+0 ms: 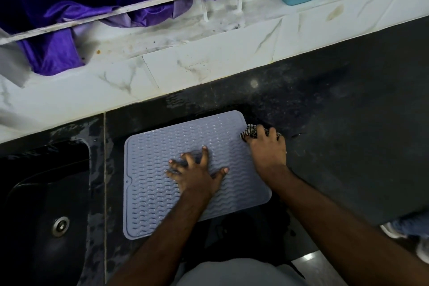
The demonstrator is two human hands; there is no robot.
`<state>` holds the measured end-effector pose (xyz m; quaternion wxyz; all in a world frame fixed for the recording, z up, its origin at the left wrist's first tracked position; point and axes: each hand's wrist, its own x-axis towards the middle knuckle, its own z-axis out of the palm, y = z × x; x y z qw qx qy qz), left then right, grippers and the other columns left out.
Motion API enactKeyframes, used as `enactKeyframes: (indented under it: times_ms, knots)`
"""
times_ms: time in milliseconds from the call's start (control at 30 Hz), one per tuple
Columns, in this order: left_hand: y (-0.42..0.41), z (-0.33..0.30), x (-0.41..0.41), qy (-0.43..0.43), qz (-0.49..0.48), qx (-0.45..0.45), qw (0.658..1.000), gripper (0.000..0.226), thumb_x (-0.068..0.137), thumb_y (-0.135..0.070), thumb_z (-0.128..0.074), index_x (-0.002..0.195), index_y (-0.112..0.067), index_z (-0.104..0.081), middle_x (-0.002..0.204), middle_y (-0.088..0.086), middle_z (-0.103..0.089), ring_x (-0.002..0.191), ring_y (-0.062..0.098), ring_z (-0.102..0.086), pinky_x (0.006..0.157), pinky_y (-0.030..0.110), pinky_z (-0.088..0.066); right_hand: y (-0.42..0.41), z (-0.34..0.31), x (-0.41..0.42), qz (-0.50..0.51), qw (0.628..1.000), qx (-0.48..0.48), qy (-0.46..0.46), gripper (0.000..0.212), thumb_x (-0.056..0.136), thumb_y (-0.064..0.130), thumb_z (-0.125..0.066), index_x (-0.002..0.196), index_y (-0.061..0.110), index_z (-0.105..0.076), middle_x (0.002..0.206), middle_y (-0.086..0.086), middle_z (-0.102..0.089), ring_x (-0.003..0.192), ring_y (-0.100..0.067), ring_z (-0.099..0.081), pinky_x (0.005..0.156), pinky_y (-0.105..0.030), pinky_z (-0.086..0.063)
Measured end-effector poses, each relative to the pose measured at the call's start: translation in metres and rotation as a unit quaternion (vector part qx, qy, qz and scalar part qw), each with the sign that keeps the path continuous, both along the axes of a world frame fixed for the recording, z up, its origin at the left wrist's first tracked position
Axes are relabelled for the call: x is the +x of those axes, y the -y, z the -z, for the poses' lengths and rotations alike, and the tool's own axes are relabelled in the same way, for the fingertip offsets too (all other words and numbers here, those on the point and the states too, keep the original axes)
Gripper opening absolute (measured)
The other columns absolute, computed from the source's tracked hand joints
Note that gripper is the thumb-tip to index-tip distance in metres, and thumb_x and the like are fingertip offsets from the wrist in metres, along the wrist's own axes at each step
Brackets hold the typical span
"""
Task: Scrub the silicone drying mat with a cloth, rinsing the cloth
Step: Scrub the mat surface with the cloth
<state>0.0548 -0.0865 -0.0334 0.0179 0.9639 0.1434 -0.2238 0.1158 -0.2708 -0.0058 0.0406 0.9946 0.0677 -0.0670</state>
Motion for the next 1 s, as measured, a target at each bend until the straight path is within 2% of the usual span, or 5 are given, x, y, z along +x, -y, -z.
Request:
enactKeyframes:
  times_ms: [100,300,600,833,1000]
  knots:
    - [-0.002,0.002,-0.005,0.031,0.008,-0.019,0.999,0.099,0.077,-0.096,-0.013,0.157,-0.042,0.007,0.165,0.026,-0.003,0.143,0.065,0.002,0.112,0.075,-0.003,-0.007,-0.008,-0.006,0.01,1.0,-0.012,0.01,0.03,0.099,0.023,-0.046,0.124,0.028,-0.062,0.138,-0.007,-0.038,0.12,-0.034,-0.041,0.095,-0.048,-0.044]
    - [-0.041,0.006,-0.038,0.128,0.006,-0.062,0.99,0.095,0.085,-0.088,-0.018,0.161,-0.034,-0.006,0.167,0.019,-0.012,0.154,0.043,-0.006,0.124,0.06,-0.004,-0.049,-0.02,-0.017,-0.044,0.998,0.047,0.015,0.045,0.101,0.021,-0.045,0.145,0.032,-0.041,0.146,-0.009,-0.033,0.121,-0.035,-0.042,0.093,-0.048,-0.048]
    - [-0.128,0.005,-0.084,0.153,-0.053,-0.041,0.986,0.094,0.094,-0.076,-0.028,0.16,-0.009,-0.018,0.166,0.016,-0.02,0.154,0.032,-0.014,0.125,0.049,-0.011,-0.166,-0.01,-0.046,-0.197,0.97,0.14,-0.027,0.054,0.1,0.017,-0.042,0.15,0.033,-0.033,0.156,-0.007,-0.024,0.129,-0.037,-0.037,0.106,-0.049,-0.04]
    - [-0.166,0.009,-0.103,0.13,-0.004,-0.131,0.983,0.097,0.096,-0.068,-0.04,0.16,-0.002,-0.009,0.168,0.018,-0.005,0.156,0.029,-0.008,0.126,0.044,-0.014,-0.238,0.002,-0.06,-0.252,0.954,0.148,-0.071,0.084,0.085,0.002,-0.057,0.152,0.04,-0.023,0.157,-0.006,-0.022,0.132,-0.039,-0.033,0.109,-0.051,-0.038]
    - [-0.171,0.008,-0.107,0.118,0.028,-0.127,0.985,0.095,0.097,-0.067,-0.036,0.16,-0.002,-0.006,0.168,0.02,-0.002,0.156,0.031,-0.002,0.127,0.044,-0.009,-0.261,0.014,-0.06,-0.269,0.95,0.112,-0.108,0.052,0.099,0.032,-0.048,0.147,0.047,-0.034,0.161,-0.005,-0.016,0.14,-0.038,-0.021,0.116,-0.053,-0.027]
